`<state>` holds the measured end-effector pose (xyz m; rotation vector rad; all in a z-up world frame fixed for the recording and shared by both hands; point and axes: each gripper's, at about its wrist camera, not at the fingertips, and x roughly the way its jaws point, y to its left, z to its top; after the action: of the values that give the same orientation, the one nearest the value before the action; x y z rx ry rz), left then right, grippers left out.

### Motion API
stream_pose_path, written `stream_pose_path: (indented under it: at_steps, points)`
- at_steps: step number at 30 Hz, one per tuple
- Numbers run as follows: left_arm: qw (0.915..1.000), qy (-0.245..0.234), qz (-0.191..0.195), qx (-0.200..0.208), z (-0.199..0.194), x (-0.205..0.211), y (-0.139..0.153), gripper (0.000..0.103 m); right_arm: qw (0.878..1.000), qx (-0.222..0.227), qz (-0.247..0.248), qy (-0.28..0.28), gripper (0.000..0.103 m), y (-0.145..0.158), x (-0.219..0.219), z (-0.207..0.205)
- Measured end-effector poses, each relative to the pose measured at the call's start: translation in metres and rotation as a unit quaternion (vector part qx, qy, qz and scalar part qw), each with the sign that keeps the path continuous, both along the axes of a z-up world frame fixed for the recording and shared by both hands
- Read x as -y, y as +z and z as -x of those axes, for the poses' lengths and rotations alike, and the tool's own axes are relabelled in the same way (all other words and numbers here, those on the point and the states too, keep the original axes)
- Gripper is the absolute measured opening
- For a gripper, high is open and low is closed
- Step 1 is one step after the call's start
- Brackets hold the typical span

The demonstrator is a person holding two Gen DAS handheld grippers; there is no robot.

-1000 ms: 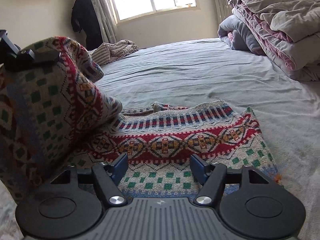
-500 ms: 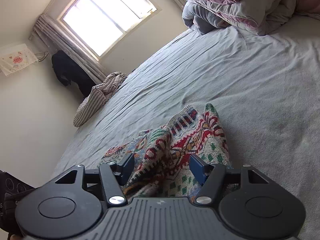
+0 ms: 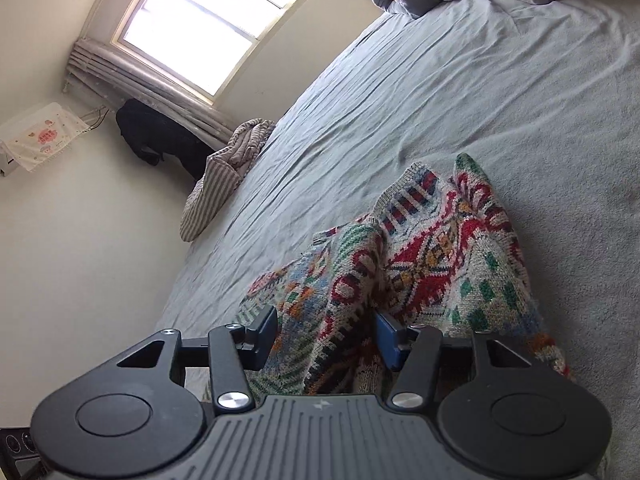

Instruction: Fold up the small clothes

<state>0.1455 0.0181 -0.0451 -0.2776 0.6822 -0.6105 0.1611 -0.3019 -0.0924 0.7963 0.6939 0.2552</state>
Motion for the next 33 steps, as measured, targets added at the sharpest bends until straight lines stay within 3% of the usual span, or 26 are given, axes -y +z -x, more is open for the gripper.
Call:
stream_pose_path:
  at_steps: [3, 7, 14, 17, 21, 23, 26, 28, 31, 33]
  points:
    - [0.9999, 0.009, -0.005, -0.007, -0.006, -0.004, -0.016, 0.073, 0.999, 0.006, 0.04, 0.004, 0.016, 0.009, -0.015, -0.001]
    - [0.9994, 0.001, 0.024, -0.025, -0.012, -0.007, -0.028, 0.073, 0.996, 0.034, 0.082, 0.006, 0.012, 0.034, -0.027, -0.004]
    - [0.998, -0.01, 0.061, -0.012, -0.009, -0.008, -0.026, 0.073, 0.993, 0.08, 0.089, 0.002, 0.008, 0.078, -0.01, -0.013]
    - [0.9972, -0.027, 0.069, -0.01, -0.007, -0.005, -0.026, 0.073, 0.992, 0.084, 0.09, -0.018, 0.008, 0.075, 0.003, -0.014]
    - [0.9967, -0.05, 0.062, -0.015, -0.004, 0.007, -0.028, 0.073, 0.994, 0.051, 0.074, -0.062, 0.008, 0.045, 0.029, -0.016]
    - [0.9971, -0.056, 0.049, -0.015, -0.003, 0.012, -0.03, 0.074, 0.994, 0.014, 0.087, -0.067, 0.009, 0.024, 0.034, -0.02]
    - [0.9971, -0.065, 0.03, -0.023, -0.003, 0.017, -0.035, 0.075, 0.986, -0.036, 0.153, -0.063, 0.015, 0.0, 0.022, -0.024]
    - [0.9967, -0.068, 0.029, -0.033, -0.004, 0.017, -0.041, 0.076, 0.983, -0.029, 0.172, -0.065, 0.019, -0.004, 0.017, -0.019]
    - [0.9965, -0.068, 0.032, -0.036, -0.004, 0.014, -0.04, 0.077, 0.986, -0.015, 0.148, -0.077, 0.044, 0.003, 0.02, -0.01]
    - [0.996, -0.065, 0.042, -0.044, -0.007, 0.01, -0.039, 0.077, 0.987, -0.003, 0.142, -0.078, 0.052, 0.011, 0.022, -0.003]
